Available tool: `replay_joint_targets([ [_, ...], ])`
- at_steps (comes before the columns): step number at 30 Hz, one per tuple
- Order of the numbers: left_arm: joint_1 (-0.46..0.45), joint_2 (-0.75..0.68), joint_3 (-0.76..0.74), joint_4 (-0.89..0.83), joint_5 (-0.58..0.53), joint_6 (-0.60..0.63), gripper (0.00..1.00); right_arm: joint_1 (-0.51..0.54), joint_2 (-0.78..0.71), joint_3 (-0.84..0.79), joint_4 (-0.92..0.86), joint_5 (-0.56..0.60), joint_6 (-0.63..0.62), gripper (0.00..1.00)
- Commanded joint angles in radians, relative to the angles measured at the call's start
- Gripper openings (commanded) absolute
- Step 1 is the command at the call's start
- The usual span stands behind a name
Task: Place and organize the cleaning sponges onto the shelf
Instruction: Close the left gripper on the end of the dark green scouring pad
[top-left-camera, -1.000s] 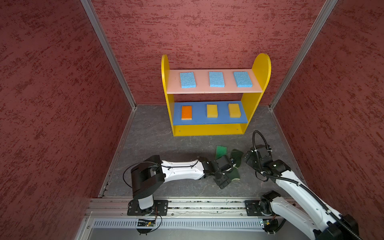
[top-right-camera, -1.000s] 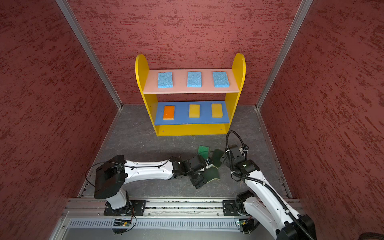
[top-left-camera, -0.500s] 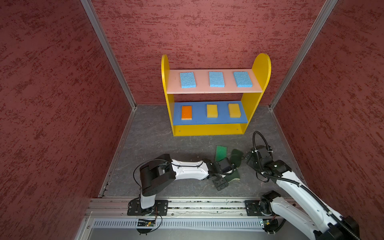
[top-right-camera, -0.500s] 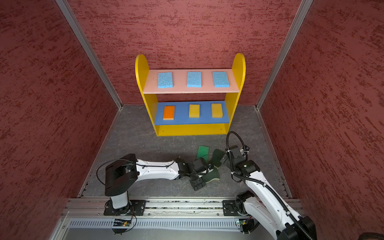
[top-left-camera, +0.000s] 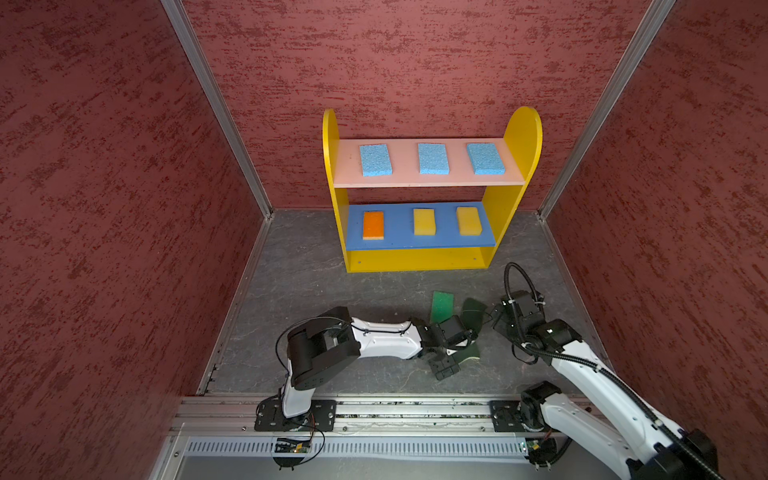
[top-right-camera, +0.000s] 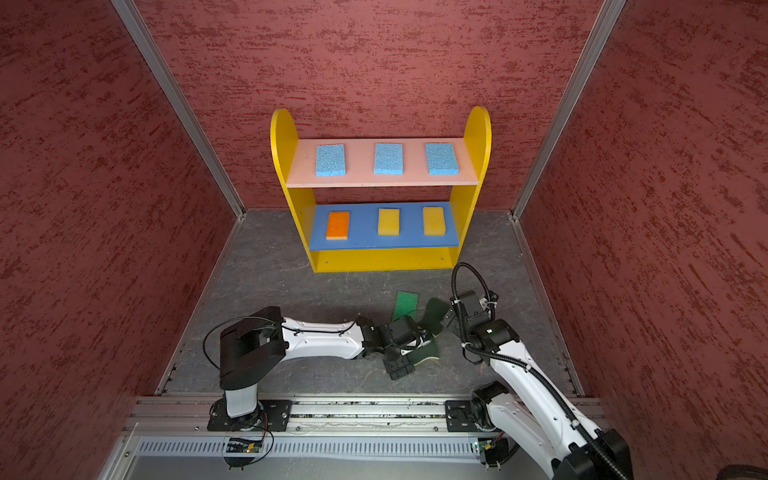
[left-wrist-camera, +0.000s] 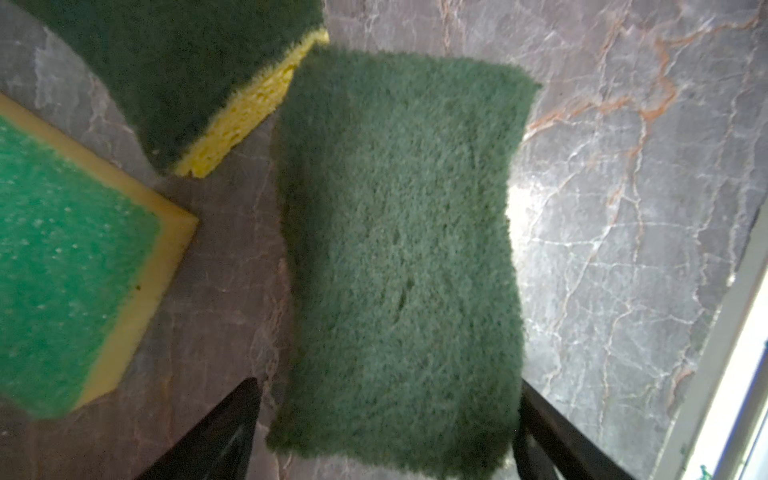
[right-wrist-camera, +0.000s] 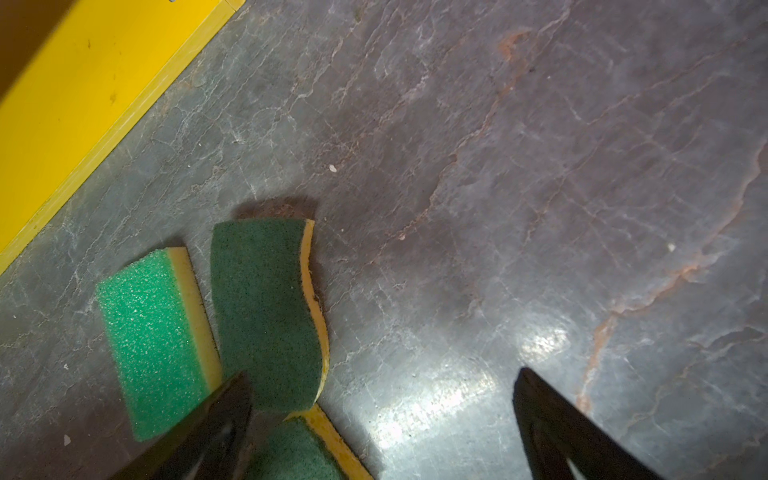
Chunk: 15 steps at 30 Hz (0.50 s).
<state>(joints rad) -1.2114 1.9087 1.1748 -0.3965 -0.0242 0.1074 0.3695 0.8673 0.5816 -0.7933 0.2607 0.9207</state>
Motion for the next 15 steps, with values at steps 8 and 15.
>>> replay_joint_targets([
  [8,0.019,0.047,0.013,0.022,0.047,0.016,0.86,-0.004,0.016,0.04,0.003,0.04,0.009,0.99],
  [15,0.007,0.047,0.009,0.016,0.059,0.032,0.84,-0.003,0.042,0.04,0.028,0.025,-0.004,0.99],
])
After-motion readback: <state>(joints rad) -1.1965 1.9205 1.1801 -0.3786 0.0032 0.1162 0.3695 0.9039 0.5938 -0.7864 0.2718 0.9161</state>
